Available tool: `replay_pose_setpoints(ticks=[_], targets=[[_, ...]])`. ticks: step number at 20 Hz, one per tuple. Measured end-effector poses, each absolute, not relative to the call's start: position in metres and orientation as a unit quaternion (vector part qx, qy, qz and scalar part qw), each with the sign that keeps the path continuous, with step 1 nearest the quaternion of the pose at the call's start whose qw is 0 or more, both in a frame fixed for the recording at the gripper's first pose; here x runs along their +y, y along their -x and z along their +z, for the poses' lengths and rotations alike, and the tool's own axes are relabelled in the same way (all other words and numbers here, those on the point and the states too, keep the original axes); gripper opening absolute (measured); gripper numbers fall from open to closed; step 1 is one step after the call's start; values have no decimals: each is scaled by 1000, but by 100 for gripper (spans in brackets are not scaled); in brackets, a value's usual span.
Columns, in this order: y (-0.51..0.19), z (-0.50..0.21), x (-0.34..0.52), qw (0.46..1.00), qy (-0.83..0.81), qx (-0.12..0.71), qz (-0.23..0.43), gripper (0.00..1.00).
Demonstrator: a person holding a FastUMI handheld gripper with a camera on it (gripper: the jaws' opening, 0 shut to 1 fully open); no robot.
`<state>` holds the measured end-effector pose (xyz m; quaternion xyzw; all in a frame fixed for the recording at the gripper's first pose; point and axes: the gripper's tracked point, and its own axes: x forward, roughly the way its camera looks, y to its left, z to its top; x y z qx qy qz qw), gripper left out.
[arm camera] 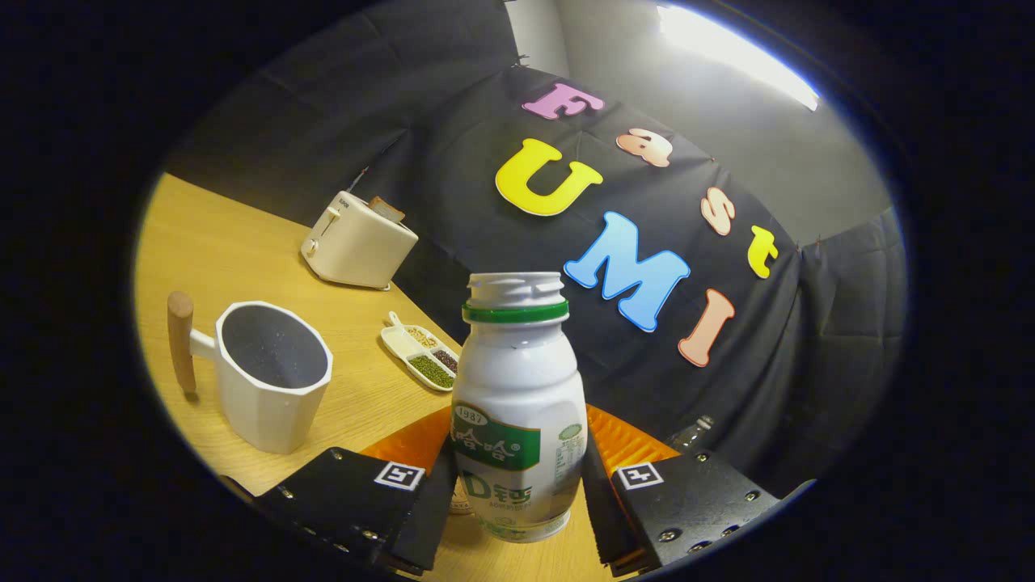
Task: Take the bottle from table, then pour the juice into the cup, finally place the bottle on the coaster
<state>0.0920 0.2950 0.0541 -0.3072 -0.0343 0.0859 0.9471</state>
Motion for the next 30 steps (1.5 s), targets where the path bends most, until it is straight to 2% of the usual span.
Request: replay_pose_setpoints(ticks=[11, 22, 30], targets=[[-99, 64, 289, 977, 185, -38, 94, 71], [-126, 44, 281, 991, 21, 31, 129, 71], [-148, 35, 285, 990, 11, 37, 134, 71]])
